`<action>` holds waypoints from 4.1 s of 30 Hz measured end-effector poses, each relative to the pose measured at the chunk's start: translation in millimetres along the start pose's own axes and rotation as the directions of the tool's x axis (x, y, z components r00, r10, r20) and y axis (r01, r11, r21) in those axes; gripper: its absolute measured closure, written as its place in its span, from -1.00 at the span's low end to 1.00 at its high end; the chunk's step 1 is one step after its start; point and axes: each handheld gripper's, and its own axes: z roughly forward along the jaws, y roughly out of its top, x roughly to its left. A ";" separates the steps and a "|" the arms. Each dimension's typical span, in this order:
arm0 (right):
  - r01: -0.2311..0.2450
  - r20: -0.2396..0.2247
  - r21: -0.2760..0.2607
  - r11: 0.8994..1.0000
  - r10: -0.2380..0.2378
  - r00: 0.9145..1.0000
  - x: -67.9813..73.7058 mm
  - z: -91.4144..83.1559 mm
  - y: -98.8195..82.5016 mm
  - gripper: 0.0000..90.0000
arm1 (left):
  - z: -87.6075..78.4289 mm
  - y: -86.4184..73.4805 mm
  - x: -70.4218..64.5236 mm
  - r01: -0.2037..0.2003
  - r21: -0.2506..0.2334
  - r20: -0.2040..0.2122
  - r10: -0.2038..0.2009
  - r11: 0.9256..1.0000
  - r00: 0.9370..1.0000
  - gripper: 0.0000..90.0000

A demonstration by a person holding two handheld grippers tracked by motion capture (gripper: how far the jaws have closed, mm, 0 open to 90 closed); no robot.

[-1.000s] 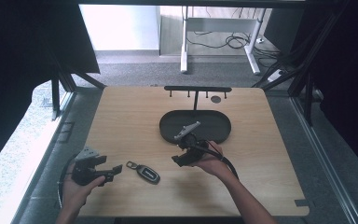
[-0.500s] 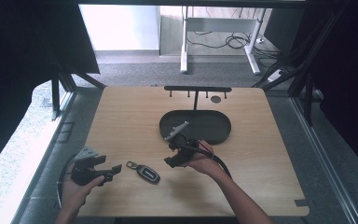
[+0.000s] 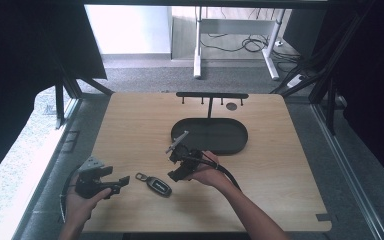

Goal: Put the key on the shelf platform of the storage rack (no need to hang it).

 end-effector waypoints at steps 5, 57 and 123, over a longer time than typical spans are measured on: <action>0.013 -0.007 0.016 1.000 -0.013 1.000 4.7 3.4 6.0 -0.25 | -0.7 0.1 0.2 0.002 -0.002 0.003 -0.002 1.000 1.000 -0.51; 0.088 -0.043 0.188 0.978 -0.081 0.996 44.4 94.6 34.6 0.06 | -0.4 -0.7 2.9 0.005 0.001 0.002 -0.005 1.000 1.000 -0.52; 0.033 0.011 0.004 0.999 -0.033 0.999 -3.6 -30.5 11.9 0.10 | 6.6 -1.2 -0.8 -0.008 0.022 0.007 0.008 1.000 1.000 -0.52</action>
